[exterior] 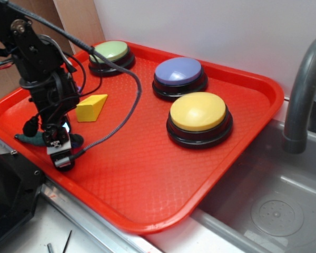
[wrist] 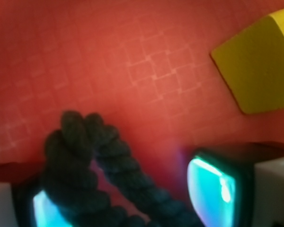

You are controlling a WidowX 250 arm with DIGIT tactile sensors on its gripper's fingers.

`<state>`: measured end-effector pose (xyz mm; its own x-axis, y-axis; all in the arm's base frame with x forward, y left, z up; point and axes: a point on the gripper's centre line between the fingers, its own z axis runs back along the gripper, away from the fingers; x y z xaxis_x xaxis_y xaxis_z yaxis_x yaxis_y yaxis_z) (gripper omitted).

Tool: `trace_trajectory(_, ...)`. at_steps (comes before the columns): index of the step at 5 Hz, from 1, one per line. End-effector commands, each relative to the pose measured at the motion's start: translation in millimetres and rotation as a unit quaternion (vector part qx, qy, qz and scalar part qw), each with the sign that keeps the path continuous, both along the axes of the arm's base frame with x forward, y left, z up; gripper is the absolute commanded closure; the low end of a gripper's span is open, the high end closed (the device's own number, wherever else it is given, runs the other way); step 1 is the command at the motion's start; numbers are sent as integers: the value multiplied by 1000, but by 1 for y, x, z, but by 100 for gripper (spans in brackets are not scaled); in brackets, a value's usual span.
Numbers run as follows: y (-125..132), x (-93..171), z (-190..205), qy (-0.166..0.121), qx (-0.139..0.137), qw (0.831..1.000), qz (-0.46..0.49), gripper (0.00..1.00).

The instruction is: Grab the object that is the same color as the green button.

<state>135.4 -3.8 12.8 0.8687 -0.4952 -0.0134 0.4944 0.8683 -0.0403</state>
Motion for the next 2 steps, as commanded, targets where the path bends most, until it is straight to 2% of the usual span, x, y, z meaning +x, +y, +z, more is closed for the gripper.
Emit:
trace_trajectory(1,16,-18,2,27,0,1000,14,0)
trace_trajectory(2,20,-24,4,19,-1,999,44,100)
